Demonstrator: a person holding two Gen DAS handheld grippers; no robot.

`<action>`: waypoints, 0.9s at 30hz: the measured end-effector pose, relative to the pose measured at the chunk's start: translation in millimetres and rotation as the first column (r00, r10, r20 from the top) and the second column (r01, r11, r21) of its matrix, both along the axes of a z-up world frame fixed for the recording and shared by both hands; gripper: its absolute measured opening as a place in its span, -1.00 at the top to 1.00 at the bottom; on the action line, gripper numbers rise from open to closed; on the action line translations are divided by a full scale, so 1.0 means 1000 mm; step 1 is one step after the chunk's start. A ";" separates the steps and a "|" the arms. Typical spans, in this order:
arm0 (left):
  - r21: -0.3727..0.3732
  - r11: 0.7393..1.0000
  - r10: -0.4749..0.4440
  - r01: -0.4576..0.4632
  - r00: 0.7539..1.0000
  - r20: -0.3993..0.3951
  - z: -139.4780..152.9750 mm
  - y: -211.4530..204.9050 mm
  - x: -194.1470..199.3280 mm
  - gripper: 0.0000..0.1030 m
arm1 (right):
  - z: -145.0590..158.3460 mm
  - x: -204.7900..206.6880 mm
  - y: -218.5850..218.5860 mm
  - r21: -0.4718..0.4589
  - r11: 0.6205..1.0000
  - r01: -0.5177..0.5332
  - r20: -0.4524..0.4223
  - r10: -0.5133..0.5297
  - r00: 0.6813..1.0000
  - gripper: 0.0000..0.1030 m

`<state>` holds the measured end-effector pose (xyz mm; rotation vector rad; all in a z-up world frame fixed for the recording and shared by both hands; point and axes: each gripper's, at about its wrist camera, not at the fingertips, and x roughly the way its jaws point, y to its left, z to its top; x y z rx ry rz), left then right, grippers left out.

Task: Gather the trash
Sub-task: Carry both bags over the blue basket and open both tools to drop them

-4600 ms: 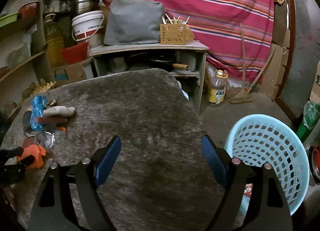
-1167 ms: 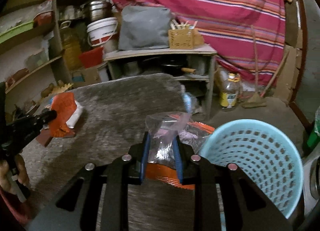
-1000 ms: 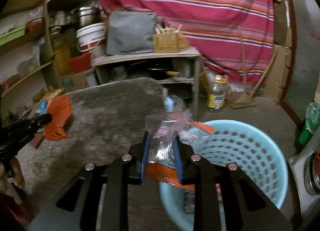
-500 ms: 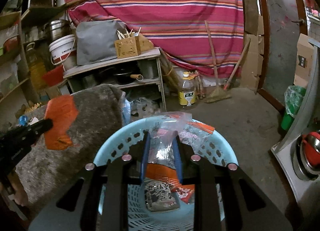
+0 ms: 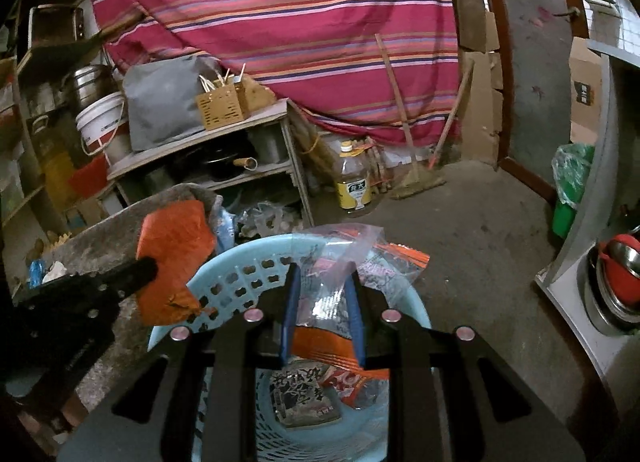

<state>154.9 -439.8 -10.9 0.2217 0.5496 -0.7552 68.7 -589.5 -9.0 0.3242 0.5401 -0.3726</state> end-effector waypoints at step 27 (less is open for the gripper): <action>-0.008 0.980 0.197 -0.197 0.979 0.056 0.030 0.116 0.025 -0.89 | -0.008 0.037 0.037 -0.027 0.999 -0.044 -0.070 0.042 0.997 0.26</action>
